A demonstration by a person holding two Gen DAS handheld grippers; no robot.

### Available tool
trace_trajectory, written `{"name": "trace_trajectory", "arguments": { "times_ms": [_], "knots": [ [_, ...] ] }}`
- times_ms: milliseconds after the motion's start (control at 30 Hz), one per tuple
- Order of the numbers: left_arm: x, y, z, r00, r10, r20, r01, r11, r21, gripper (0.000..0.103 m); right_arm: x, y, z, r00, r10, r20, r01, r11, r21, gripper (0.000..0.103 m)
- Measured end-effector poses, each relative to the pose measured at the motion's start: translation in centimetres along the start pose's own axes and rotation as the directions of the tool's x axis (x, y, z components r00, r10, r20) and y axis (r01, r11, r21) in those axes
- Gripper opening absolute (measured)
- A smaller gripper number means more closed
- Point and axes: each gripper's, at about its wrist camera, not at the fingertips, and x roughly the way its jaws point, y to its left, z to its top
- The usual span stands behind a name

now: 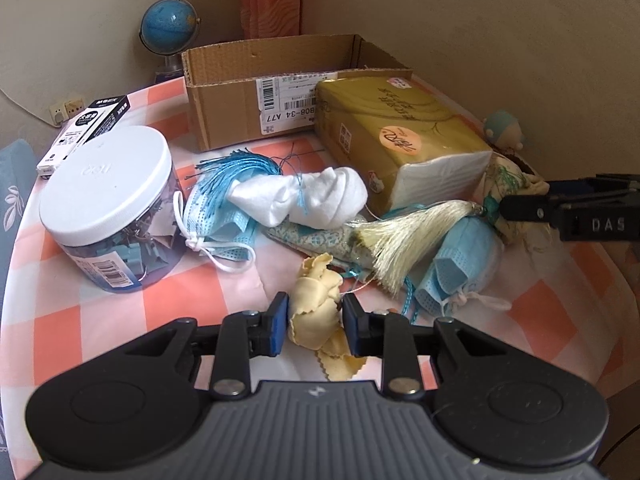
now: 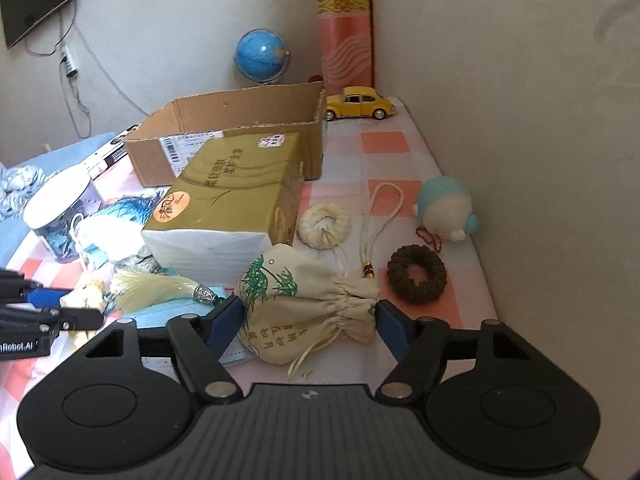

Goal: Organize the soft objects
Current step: 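Carry yellow cloth into cardboard box and open left gripper while right lifts bag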

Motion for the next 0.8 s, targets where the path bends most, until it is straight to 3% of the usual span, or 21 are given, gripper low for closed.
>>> {"name": "trace_trajectory", "arguments": {
  "times_ms": [100,200,467,533,700,800],
  "knots": [
    [-0.3,0.0,-0.1,1.000,0.002,0.005,-0.002,1.000,0.005,0.027,-0.2,-0.5,0.3,1.000,0.002,0.015,-0.002,0.999,0.053,0.093],
    [-0.5,0.1,0.0,1.000,0.000,0.005,0.000,1.000,0.006,0.027,-0.1,-0.5,0.8,0.999,0.013,0.036,-0.017,0.995,0.100,0.097],
    [0.0,0.2,0.3,1.000,-0.001,-0.002,0.001,1.000,0.008,0.027,2.1,0.5,0.9,0.998,-0.051,-0.034,0.056,0.989,0.135,0.097],
    [0.2,0.1,0.3,1.000,-0.001,-0.004,0.001,1.000,0.013,0.027,2.2,0.5,0.6,0.998,-0.043,-0.035,0.047,0.989,0.137,0.095],
    [0.0,0.1,0.5,1.000,0.001,-0.010,-0.001,1.000,0.022,0.027,1.8,0.7,0.6,0.996,-0.068,-0.050,0.073,0.991,0.110,0.077],
    [-0.4,0.1,0.6,1.000,0.001,-0.012,0.000,0.999,0.032,0.027,1.1,0.9,0.6,0.996,-0.077,-0.053,0.081,0.993,0.091,0.074]
  ]
}}
